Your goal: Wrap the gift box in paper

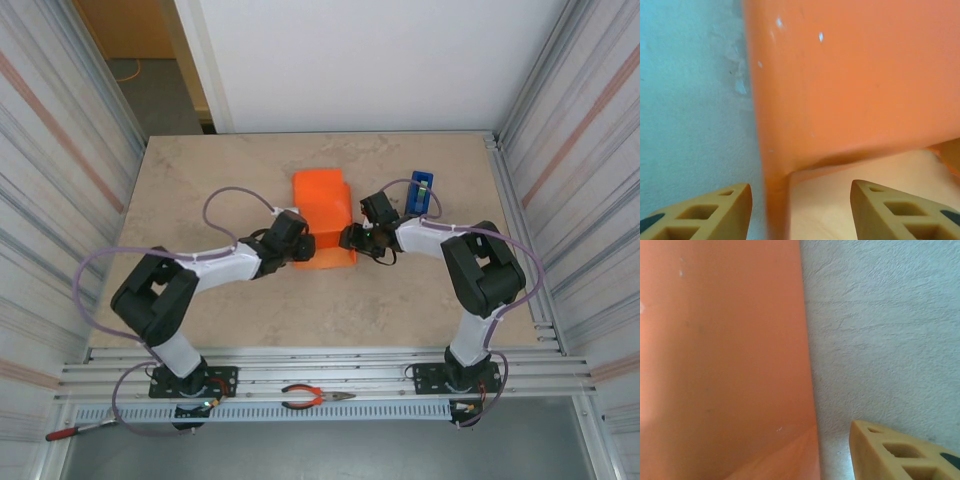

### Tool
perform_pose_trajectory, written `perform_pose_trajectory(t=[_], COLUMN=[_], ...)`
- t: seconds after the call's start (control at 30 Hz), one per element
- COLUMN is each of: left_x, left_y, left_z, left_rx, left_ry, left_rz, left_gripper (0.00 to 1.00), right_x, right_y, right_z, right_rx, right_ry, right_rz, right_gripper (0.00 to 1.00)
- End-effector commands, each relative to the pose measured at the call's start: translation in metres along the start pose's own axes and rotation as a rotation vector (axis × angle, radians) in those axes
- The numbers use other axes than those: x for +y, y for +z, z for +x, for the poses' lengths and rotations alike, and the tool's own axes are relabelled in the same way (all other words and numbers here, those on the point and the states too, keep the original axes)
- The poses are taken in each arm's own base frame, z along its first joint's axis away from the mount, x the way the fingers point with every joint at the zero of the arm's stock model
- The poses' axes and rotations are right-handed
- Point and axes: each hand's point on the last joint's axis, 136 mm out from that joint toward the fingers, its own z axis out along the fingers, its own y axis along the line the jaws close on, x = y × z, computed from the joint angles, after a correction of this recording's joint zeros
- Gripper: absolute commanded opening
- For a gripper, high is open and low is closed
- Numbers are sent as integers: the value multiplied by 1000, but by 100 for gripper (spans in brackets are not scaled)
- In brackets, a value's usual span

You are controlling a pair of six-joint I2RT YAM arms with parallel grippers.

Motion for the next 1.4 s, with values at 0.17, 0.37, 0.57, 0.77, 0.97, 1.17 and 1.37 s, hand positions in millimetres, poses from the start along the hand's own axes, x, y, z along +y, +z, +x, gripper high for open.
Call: perform_pose_trajectory(t=[0.17,0.37,0.57,0.77,0.97,1.17,1.37], left_x=[8,0,-2,1,0,0,5], left_y=[-2,15,22,20,21,24,26], left_z=[2,15,20,16,18,21,25], left_rx=[7,32,31,12,14,28,40], left_ry=[-40,-48,-39,-52,-48,-29,-18], left_rz=[17,5,-42,-76,-79,-92,-130], left_gripper=[53,45,28,31,14,8,11], right_x=[-4,-2,-1,0,3,6,5], right_y=[1,2,0,1,-3,-4,-8], right_z=[-9,-7,-6,-3,-3,-2,1], right_rx=[-9,3,9,15,11,11,11], right_ry=[-8,-15,-27,-28,-38,-41,-45], right_rz=[5,-9,-14,-15,-15,-15,-9], right_gripper=[51,49,49,47,47,47,52])
